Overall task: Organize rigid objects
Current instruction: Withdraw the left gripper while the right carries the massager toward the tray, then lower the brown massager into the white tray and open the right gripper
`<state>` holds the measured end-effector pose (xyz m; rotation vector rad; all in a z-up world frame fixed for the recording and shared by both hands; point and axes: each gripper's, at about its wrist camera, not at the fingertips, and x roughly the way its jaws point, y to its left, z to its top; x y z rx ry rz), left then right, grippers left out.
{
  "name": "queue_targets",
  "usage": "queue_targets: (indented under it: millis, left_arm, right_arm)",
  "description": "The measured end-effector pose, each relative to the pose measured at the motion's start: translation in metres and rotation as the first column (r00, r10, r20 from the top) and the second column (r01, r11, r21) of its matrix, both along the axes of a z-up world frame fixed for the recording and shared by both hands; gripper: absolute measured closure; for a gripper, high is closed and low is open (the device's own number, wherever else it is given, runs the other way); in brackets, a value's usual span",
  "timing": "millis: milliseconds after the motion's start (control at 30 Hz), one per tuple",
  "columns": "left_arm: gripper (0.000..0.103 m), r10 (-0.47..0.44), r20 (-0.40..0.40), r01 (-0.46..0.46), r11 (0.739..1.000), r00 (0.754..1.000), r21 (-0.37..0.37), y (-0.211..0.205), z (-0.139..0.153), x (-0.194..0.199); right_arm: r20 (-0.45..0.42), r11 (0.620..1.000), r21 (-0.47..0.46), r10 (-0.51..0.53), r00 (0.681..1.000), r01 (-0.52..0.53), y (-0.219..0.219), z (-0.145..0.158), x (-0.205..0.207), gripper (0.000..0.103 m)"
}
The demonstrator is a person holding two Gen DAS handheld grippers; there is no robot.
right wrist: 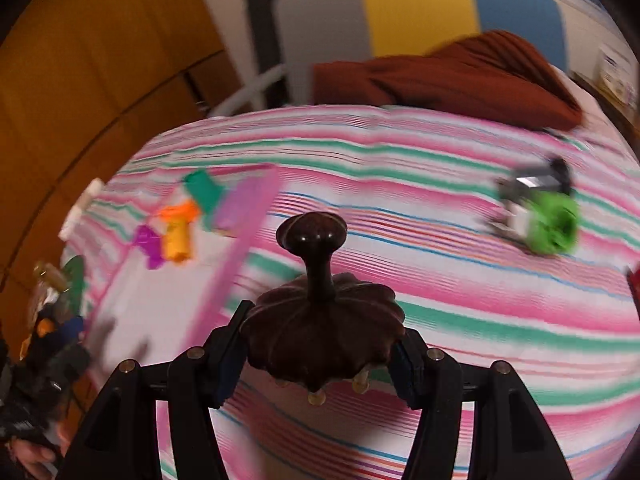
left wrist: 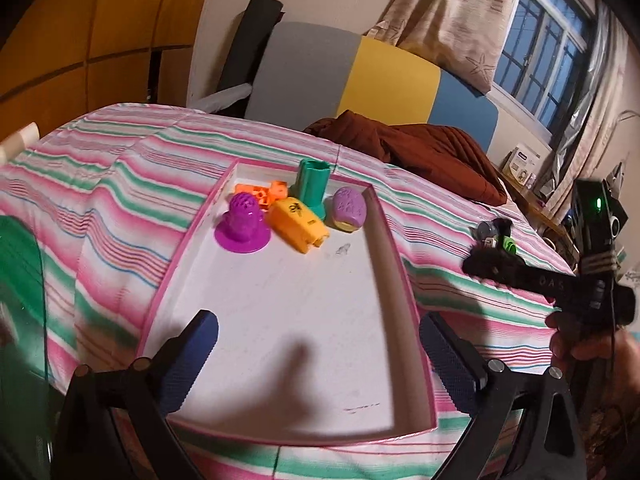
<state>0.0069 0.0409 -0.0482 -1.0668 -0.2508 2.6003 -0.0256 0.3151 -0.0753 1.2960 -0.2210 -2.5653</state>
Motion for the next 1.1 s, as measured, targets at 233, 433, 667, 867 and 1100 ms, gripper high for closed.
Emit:
queue_targets:
  millis: [233, 433, 667, 867, 1100]
  left_arm:
    - [0.002, 0.029, -0.005, -0.029, 0.999, 1.0, -0.016, -0.018, -0.002, 0.006]
    - [0.002, 0.064, 0.018, -0.064, 0.998, 0.998, -0.003, -0.036, -0.006, 0.006]
    - [0.002, 0.074, 0.03, -0.074, 0.997, 0.997, 0.01, -0.042, -0.009, 0.004]
    - [0.002, 0.064, 0.031, -0.064, 0.998, 0.997, 0.006, -0.037, -0.012, 0.003]
    - [0.002, 0.047, 0.041, -0.047, 0.999, 0.998, 0.002, -0.031, -0.014, 0.005]
  right_arm:
    - [-0.066, 0.985, 0.073, 0.16, 0.985, -0.155, -0.083, 0.013, -0.022, 0.042]
    - [-0.029, 0.964, 0.146, 0.229, 0.973, -0.223, -0.124, -0.001, -0.04, 0.042]
    - [0.002, 0.94, 0.204, 0.279, 0.96, -0.274, -0.138, -0.023, -0.056, 0.042]
    - [-0.015, 0.947, 0.214, 0.25, 0.968, -0.241, -0.13, -0.02, -0.048, 0.041]
    - [-0.046, 0.952, 0.208, 0.241, 0.969, -0.227, -0.123, -0.012, -0.03, 0.04]
